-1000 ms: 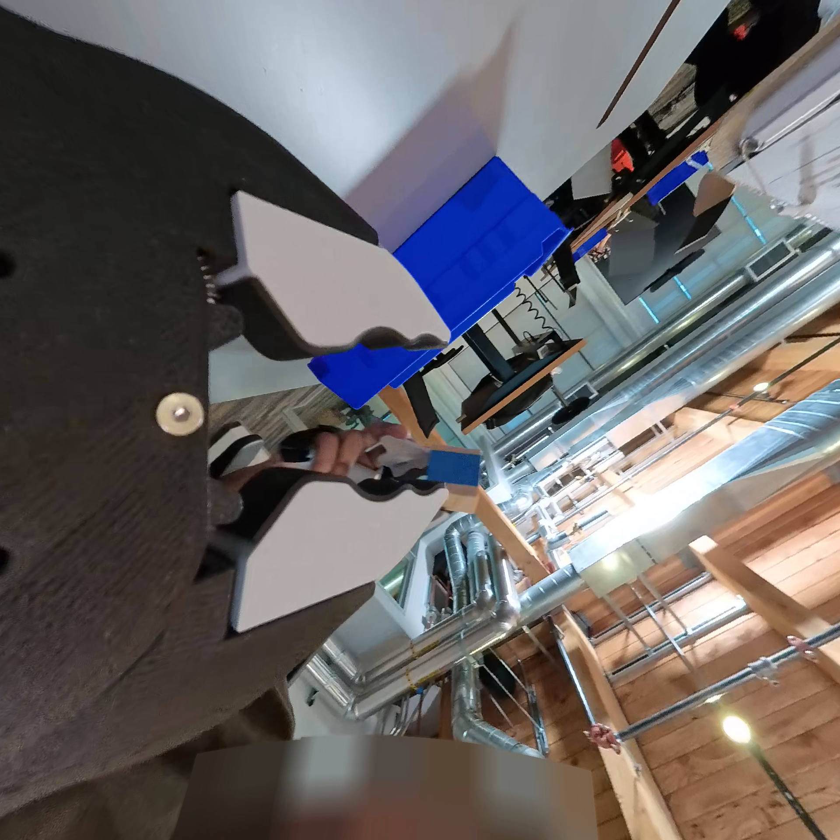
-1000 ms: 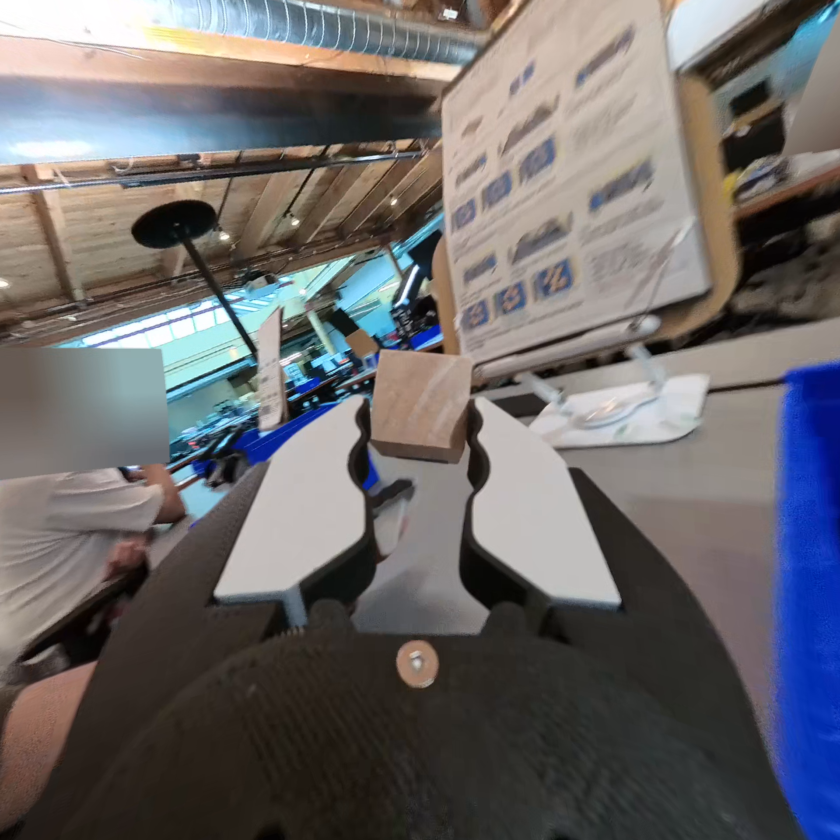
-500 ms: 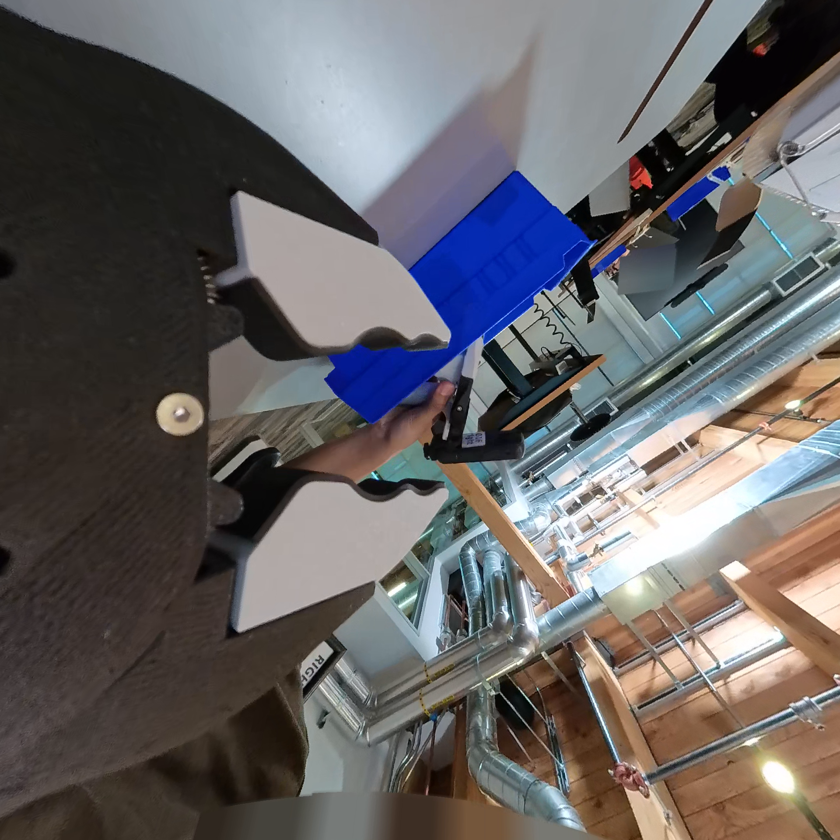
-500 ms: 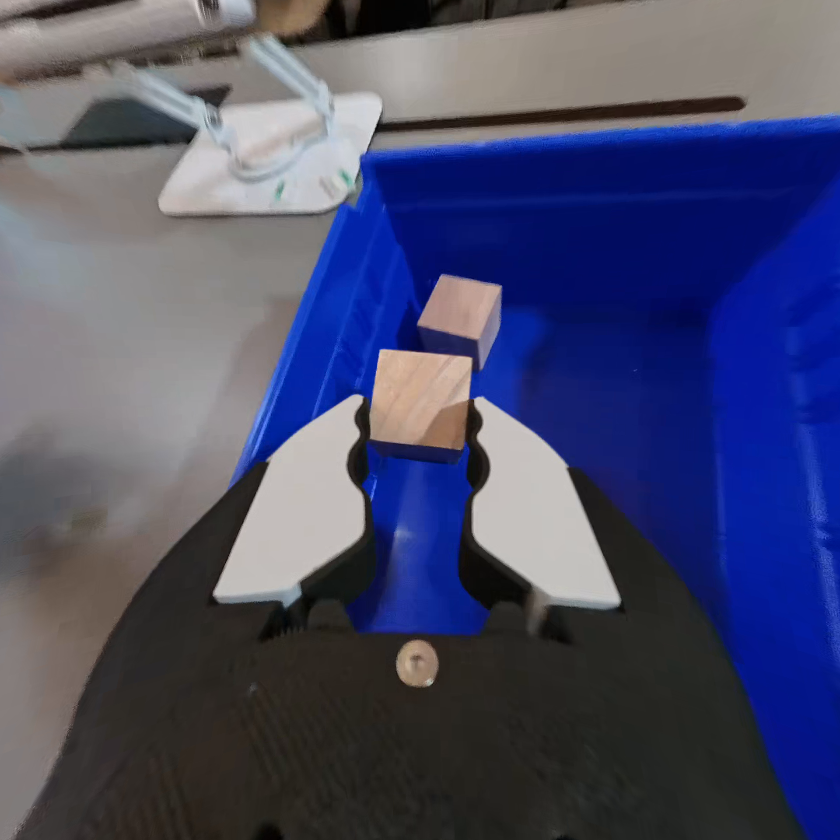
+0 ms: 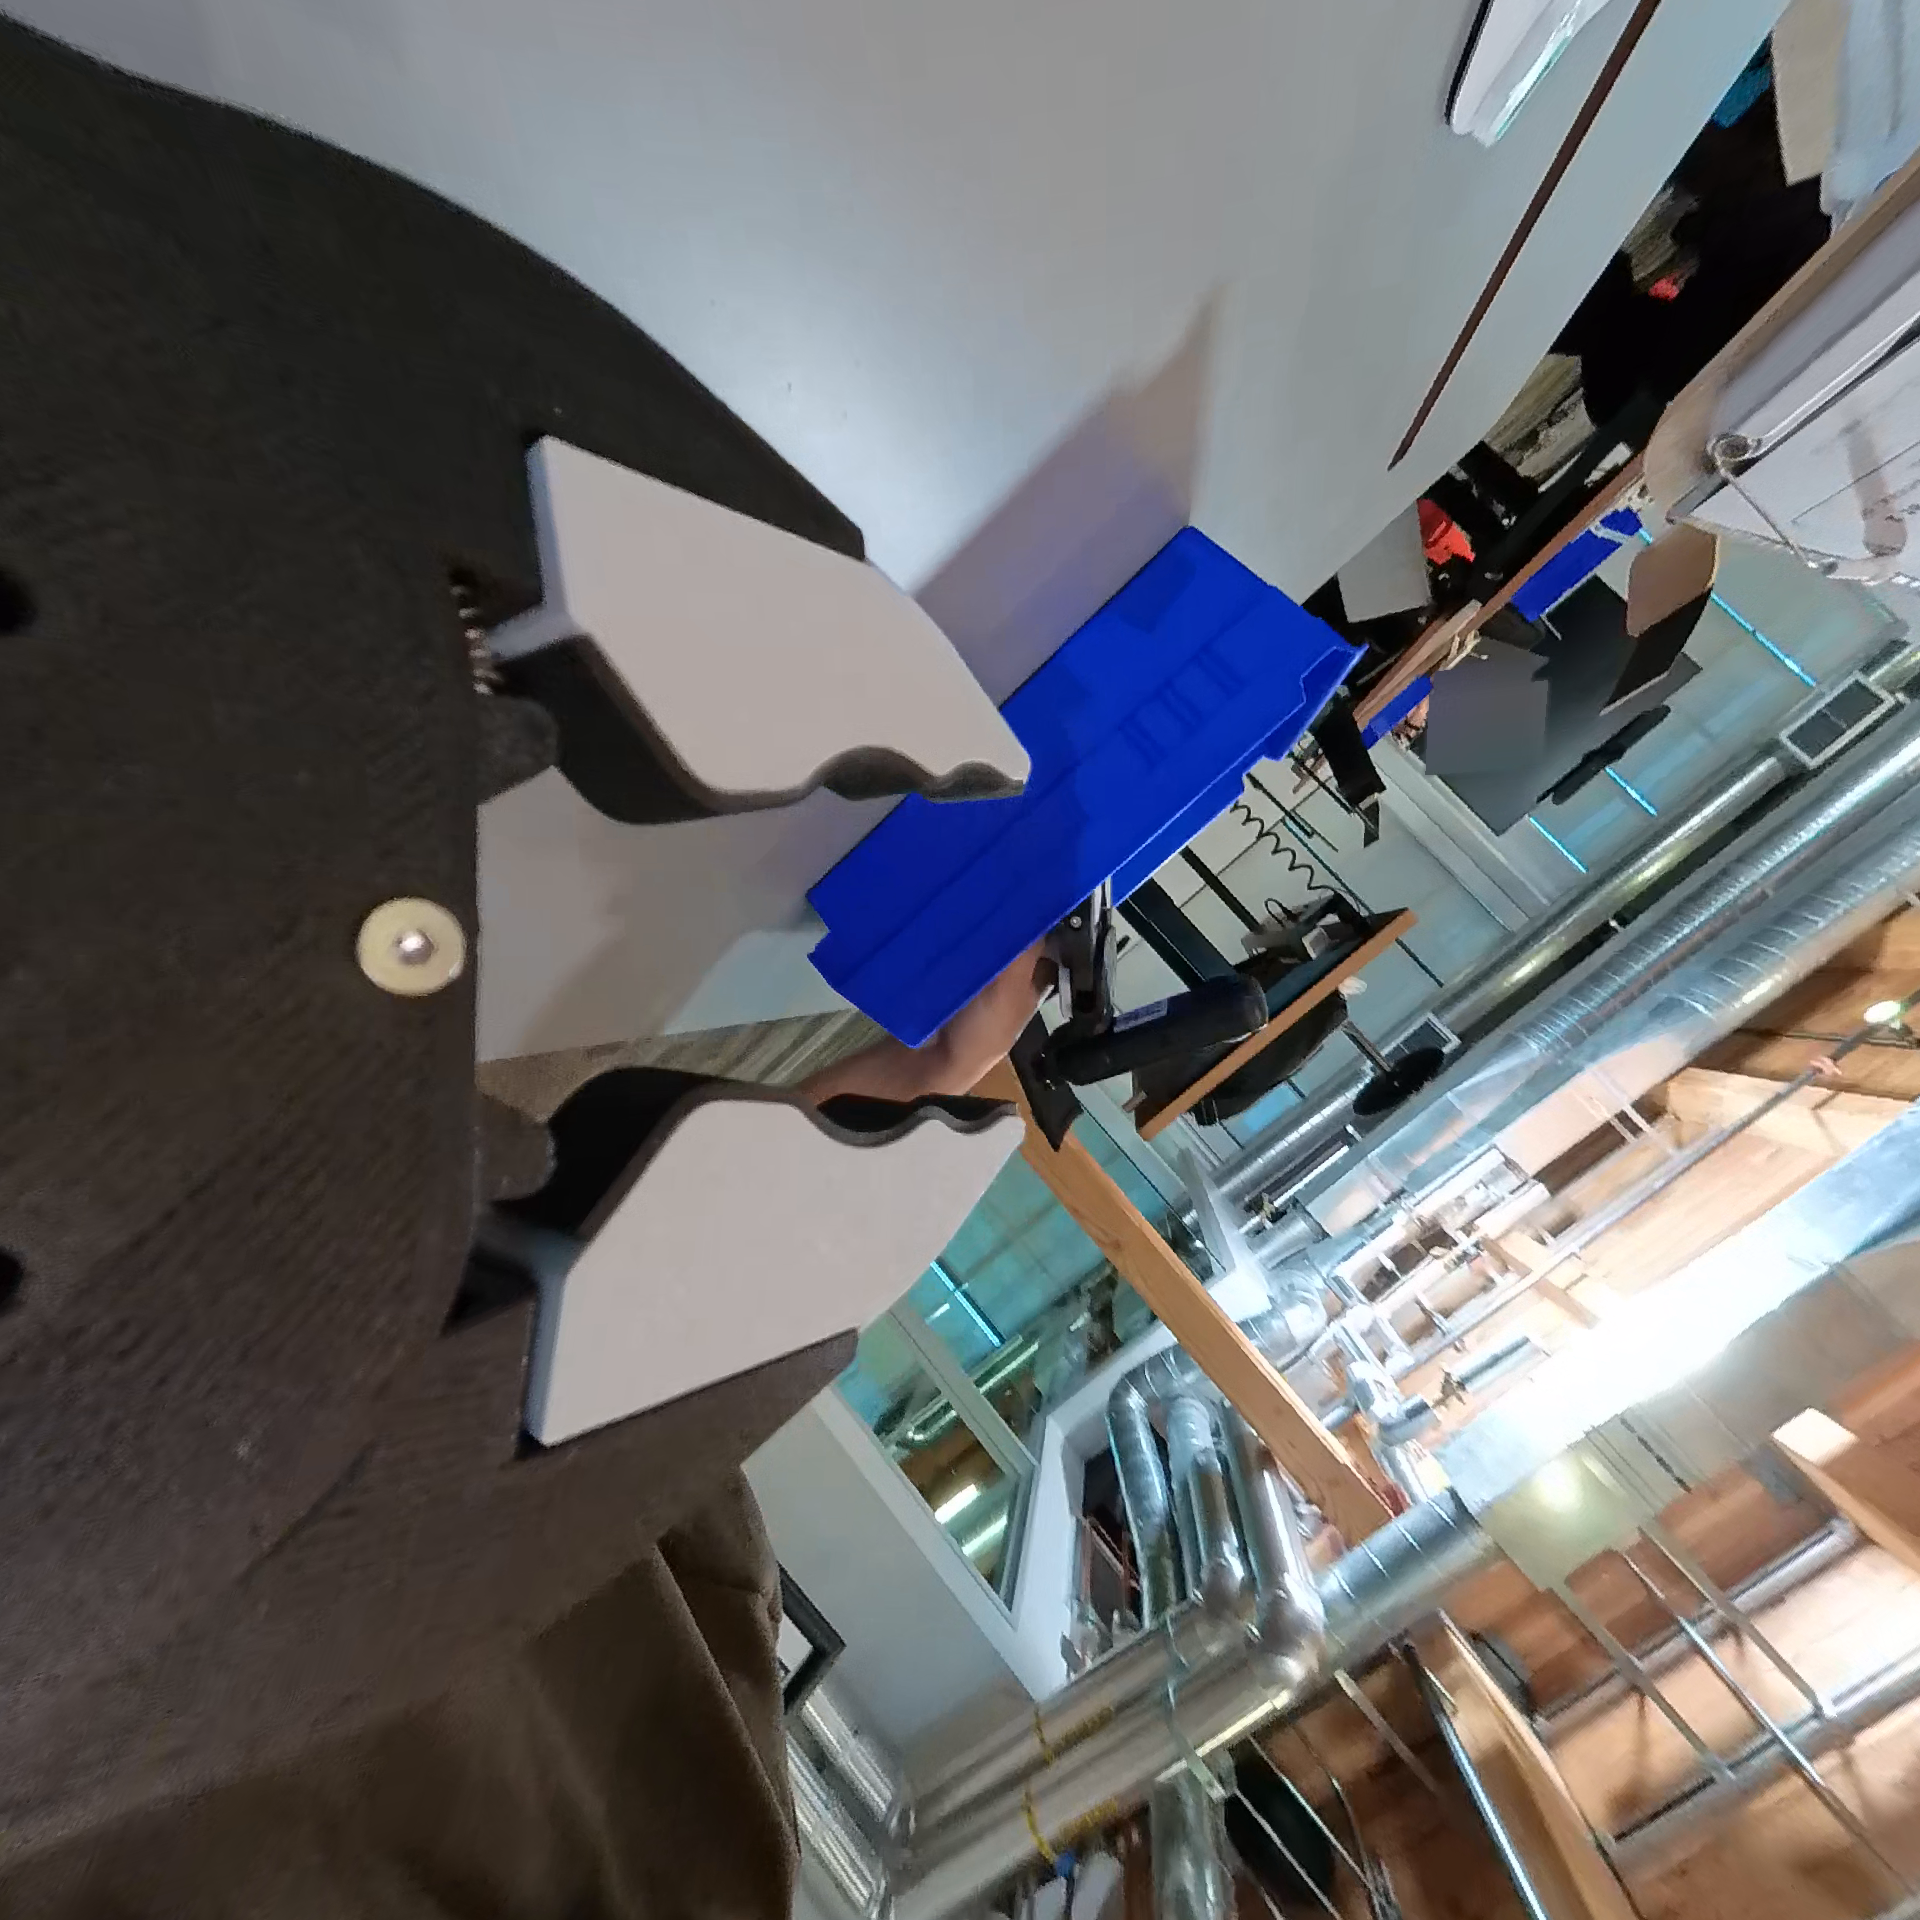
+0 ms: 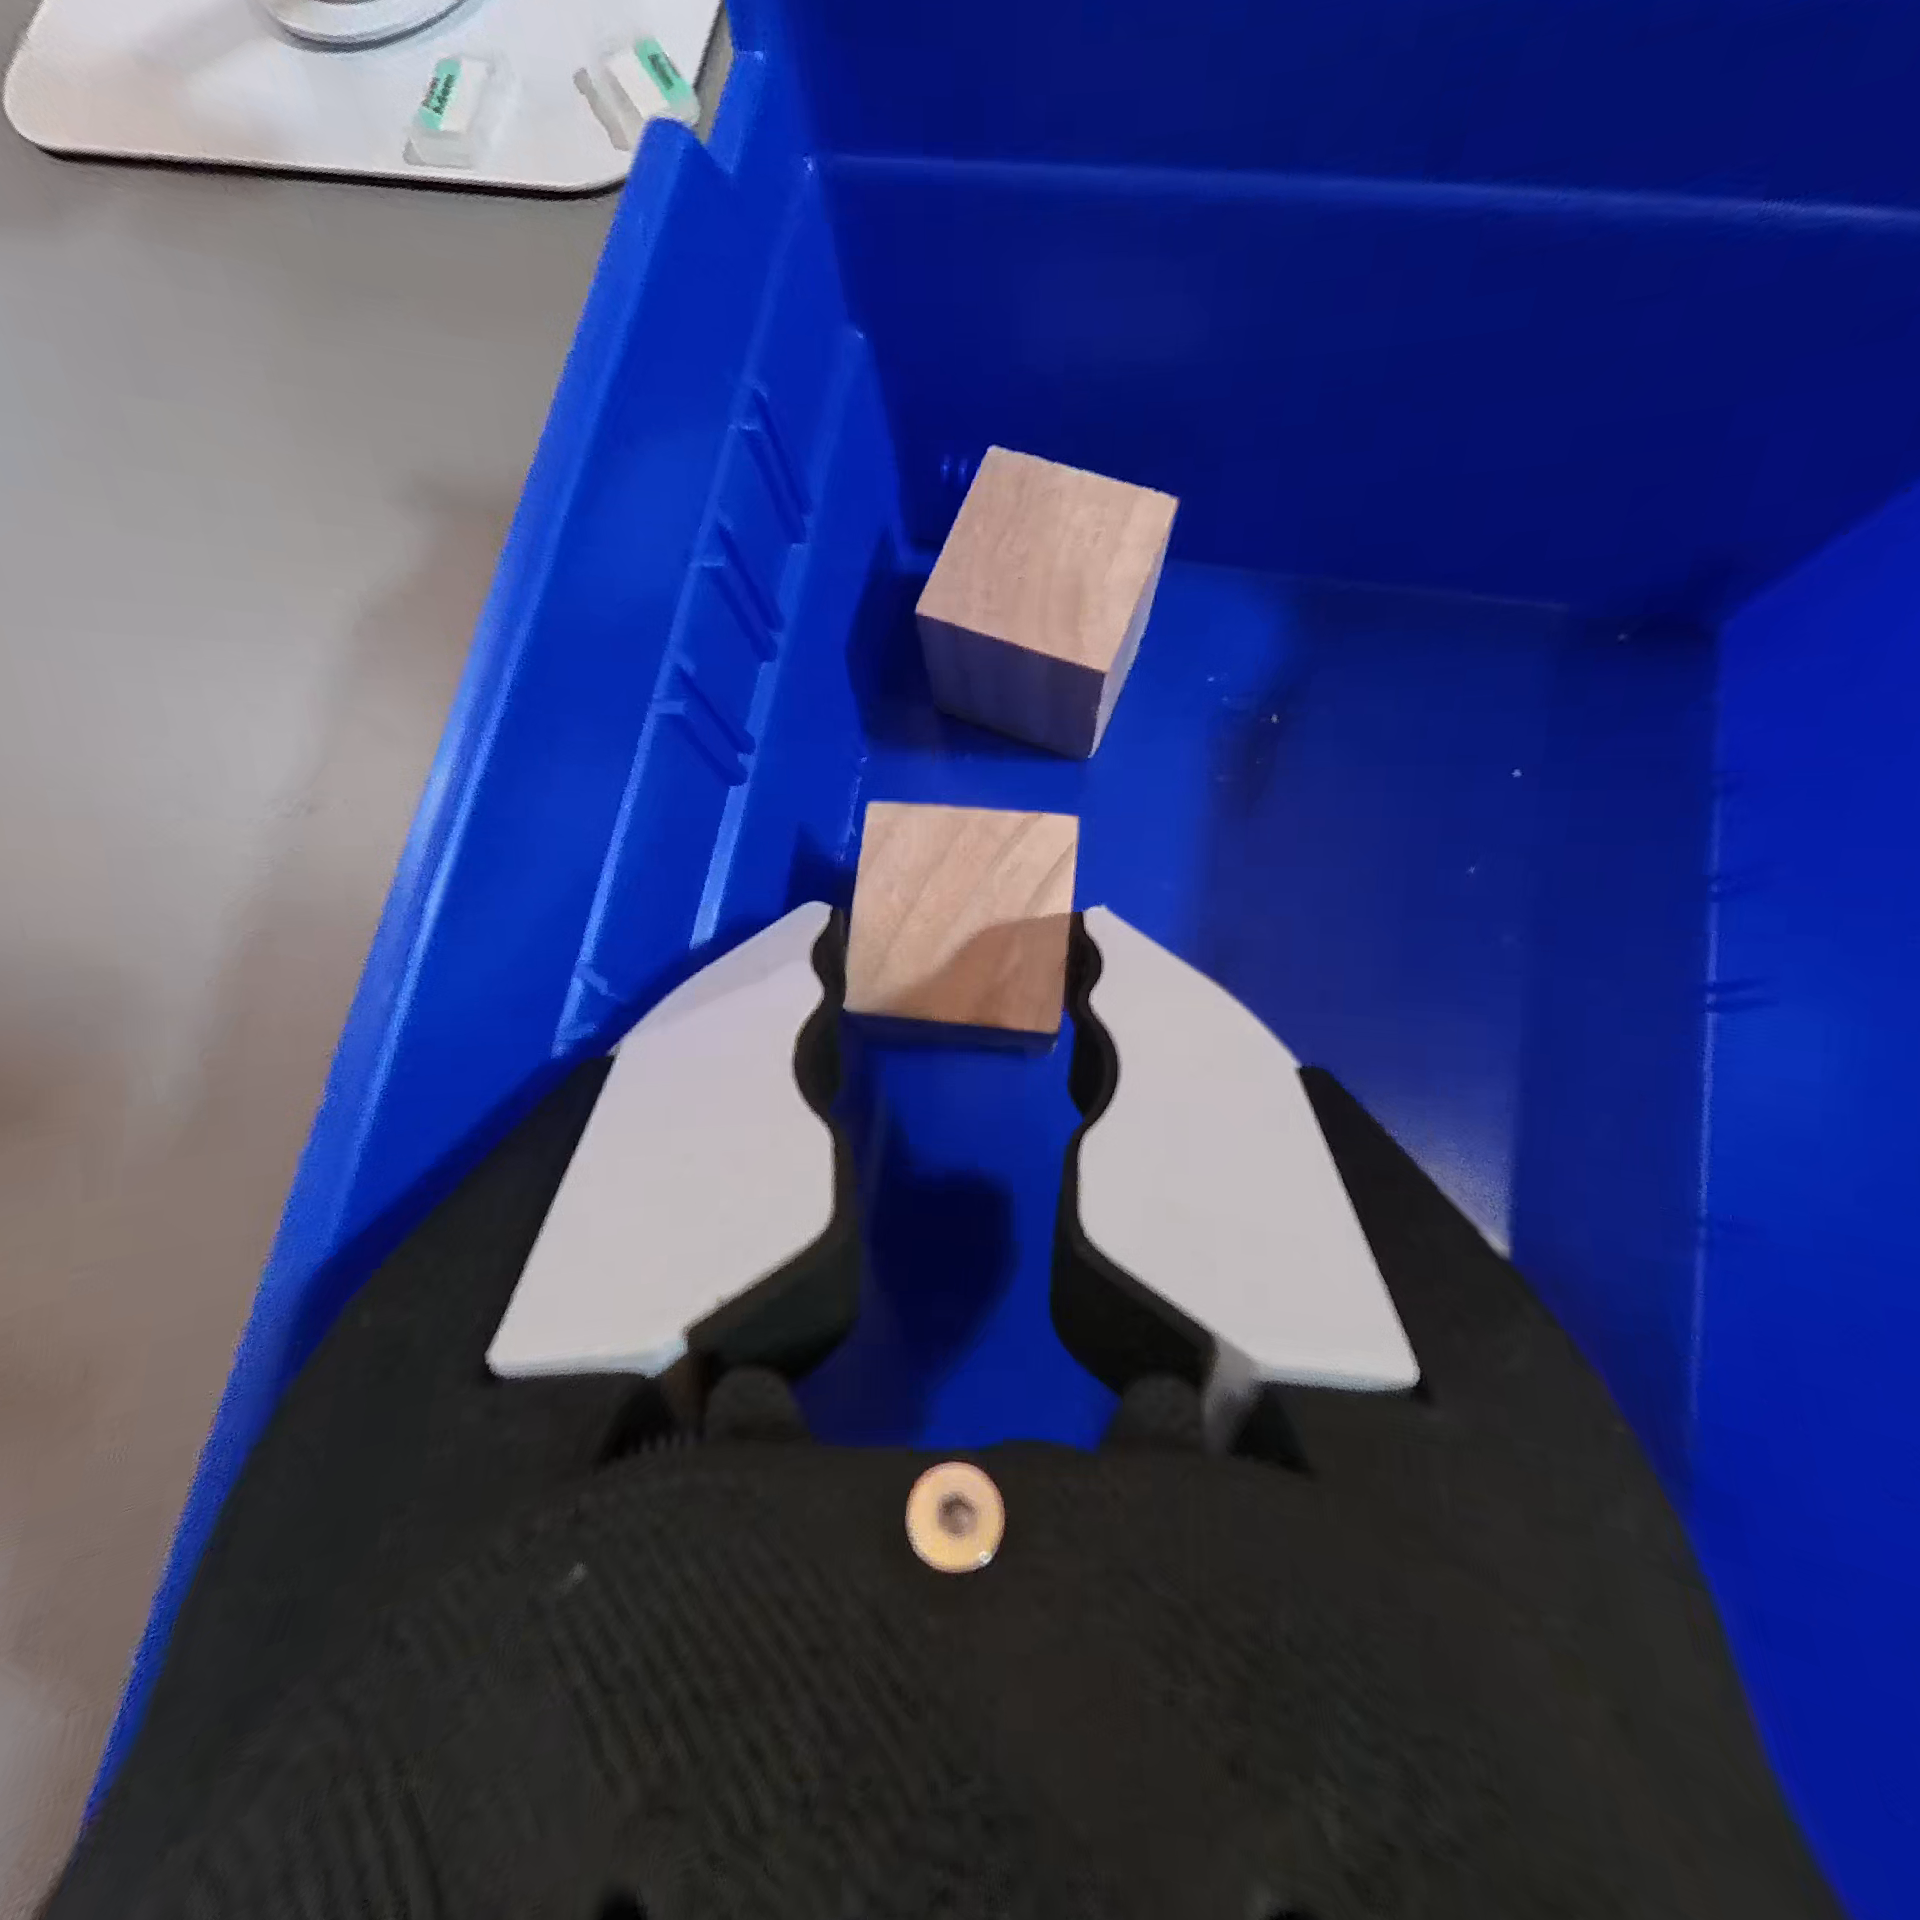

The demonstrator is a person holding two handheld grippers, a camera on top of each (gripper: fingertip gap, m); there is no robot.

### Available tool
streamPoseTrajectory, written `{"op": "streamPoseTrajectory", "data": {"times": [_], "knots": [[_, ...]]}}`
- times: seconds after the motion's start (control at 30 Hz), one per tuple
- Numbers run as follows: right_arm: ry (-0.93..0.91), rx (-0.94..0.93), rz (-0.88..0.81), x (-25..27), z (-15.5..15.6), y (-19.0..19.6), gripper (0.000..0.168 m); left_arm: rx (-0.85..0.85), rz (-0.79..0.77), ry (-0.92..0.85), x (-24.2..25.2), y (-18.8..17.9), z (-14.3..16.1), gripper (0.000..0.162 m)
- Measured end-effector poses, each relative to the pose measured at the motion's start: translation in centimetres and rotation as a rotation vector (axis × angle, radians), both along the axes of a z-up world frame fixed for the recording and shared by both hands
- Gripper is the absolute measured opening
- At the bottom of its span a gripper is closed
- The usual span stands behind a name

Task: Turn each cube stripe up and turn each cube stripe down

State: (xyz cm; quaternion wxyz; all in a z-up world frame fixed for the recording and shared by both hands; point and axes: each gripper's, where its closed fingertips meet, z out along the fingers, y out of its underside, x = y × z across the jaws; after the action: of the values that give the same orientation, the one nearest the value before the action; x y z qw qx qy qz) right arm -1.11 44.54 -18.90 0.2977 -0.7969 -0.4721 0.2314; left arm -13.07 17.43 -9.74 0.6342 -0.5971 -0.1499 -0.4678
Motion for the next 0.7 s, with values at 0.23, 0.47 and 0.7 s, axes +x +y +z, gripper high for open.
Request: {"op": "streamPoseTrajectory", "data": {"times": [0.23, 0.47, 0.7], "knots": [[-0.005, -0.095, -0.003, 1.1, 0.8, 0.0, 0.078, -0.002, 0.027, 0.025, -0.3, -0.8, 0.4, 0.055], [0.424, 0.012, 0.028, 2.0, 12.9, -1.7, 0.078, 0.005, 0.059, 0.111, -0.3, -0.8, 1.8, 0.057], [0.569, 0.211, 0.277, 0.6, 17.3, -11.7, 0.082, 0.003, 0.362, 0.316, -5.9, -2.0, 7.3, 0.086]]}}
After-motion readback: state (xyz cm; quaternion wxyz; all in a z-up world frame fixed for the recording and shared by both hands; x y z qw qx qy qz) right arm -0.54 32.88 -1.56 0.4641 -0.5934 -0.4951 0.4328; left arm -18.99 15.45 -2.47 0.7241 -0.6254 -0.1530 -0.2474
